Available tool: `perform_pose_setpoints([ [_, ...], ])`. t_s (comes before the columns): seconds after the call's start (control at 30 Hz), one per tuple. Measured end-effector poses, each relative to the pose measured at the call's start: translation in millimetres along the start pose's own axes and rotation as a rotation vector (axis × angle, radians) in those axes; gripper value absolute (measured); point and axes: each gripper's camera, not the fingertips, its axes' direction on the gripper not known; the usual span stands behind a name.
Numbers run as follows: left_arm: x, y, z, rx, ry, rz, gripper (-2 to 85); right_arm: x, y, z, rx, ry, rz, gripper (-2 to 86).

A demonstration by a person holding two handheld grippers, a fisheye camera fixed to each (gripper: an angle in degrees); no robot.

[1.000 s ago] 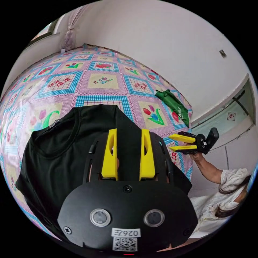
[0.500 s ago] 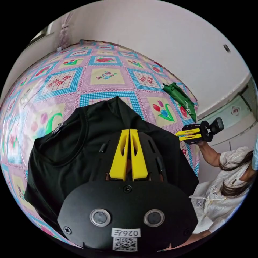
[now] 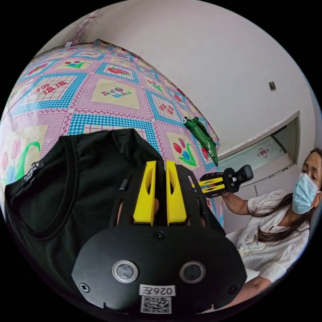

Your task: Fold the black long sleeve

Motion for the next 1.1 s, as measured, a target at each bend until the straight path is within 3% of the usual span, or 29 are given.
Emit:
perform_pose_setpoints([
  [0.17,-5.7,6.7,-39.8,0.083,-0.083,-0.021,1.9,38.9,35.8,-36.9,0.064,-0.006,0.179,2.1],
  [0.27,-15.9,4.2,-45.9,0.104,-0.094,-0.058,5.5,69.0,51.9,-53.2,0.162,-0.177,0.295,6.2],
  [0.37,-27.7,-16.9,-17.6,0.032,-0.002,-0.09,8.8,90.6,40.6,-42.7,0.186,-0.293,0.354,10.3],
  [0.4,-28.5,-26.4,0.4,-0.016,0.025,-0.086,6.4,94.1,30.0,-29.4,0.143,-0.295,0.351,11.1],
  [0.47,-22.5,-39.9,23.1,-0.119,-0.023,-0.077,2.2,93.7,17.0,-7.4,0.036,-0.331,0.304,1.3],
  [0.57,-11.1,-49.8,23.5,-0.089,-0.205,-0.033,-0.2,93.3,24.3,-25.5,0.077,-0.224,0.338,-0.6],
  [0.67,-32.7,-45.0,26.2,-0.109,-0.169,-0.124,-0.7,104.6,39.3,-27.6,0.038,-0.177,0.402,-0.9],
  [0.8,-24.0,-26.3,9.5,0.034,-0.04,-0.065,-0.8,127.0,53.9,-38.2,0.093,-0.272,0.467,0.3],
  [0.93,-21.3,-20.6,25.2,0.019,0.123,-0.03,-0.8,140.1,31.2,-37.8,0.139,-0.242,0.459,8.6],
  [1.0,-17.6,-21.6,40.4,-0.081,0.117,-0.005,-0.7,144.5,16.4,-17.0,0.071,-0.293,0.42,6.4],
  [1.1,-25.9,-16.6,16.5,0.034,0.091,-0.028,-0.8,143.4,5.8,-9.7,0.012,-0.288,0.354,0.2],
])
